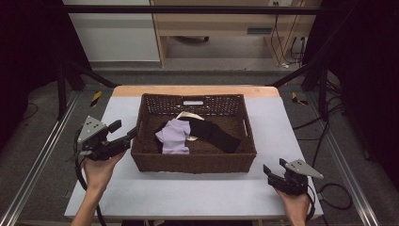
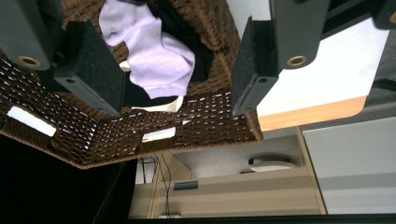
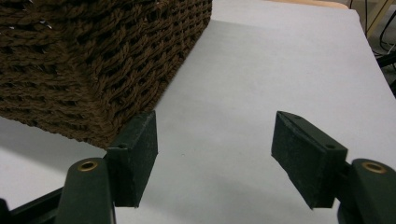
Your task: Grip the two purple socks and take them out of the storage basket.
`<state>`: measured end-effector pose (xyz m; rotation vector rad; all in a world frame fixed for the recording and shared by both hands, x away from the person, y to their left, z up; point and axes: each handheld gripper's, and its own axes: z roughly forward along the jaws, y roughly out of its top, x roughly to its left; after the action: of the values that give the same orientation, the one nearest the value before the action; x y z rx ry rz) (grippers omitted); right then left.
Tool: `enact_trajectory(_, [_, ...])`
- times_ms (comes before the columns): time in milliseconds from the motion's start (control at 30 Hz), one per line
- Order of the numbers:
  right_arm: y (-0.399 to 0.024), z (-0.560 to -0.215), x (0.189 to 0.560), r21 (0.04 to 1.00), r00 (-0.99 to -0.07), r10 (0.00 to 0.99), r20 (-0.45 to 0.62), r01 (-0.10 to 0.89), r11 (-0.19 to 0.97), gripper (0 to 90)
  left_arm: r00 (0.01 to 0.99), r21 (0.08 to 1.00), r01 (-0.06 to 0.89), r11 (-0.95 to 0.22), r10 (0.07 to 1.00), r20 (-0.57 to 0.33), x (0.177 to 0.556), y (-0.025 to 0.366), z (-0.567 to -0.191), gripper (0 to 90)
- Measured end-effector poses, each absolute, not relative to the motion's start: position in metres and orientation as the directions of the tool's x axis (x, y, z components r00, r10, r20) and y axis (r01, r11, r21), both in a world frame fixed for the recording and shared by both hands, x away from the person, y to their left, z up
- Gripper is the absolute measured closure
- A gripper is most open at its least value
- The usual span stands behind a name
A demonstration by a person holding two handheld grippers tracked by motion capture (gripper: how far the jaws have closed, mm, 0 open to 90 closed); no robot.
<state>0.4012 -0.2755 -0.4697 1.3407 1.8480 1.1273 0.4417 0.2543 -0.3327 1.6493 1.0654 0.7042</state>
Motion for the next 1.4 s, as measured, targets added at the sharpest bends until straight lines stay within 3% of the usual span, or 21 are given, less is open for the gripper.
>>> enact_trajectory(600, [-0.275, -0.47, 0.403, 0.881, -0.323, 0.946, 0.017, 0.453, 0.139, 32.9, 0.455, 0.942, 0.302, -0.147, 0.891, -0.006, 0.475, 0.213, -0.312, 34.5])
enact_trajectory(1400, [-0.277, -0.471, 0.403, 0.875, -0.321, 0.947, 0.016, 0.462, 0.142, 32.1, 0.461, 0.913, 0.347, -0.215, 0.887, 0.034, 0.531, 0.169, -0.34, 35.4])
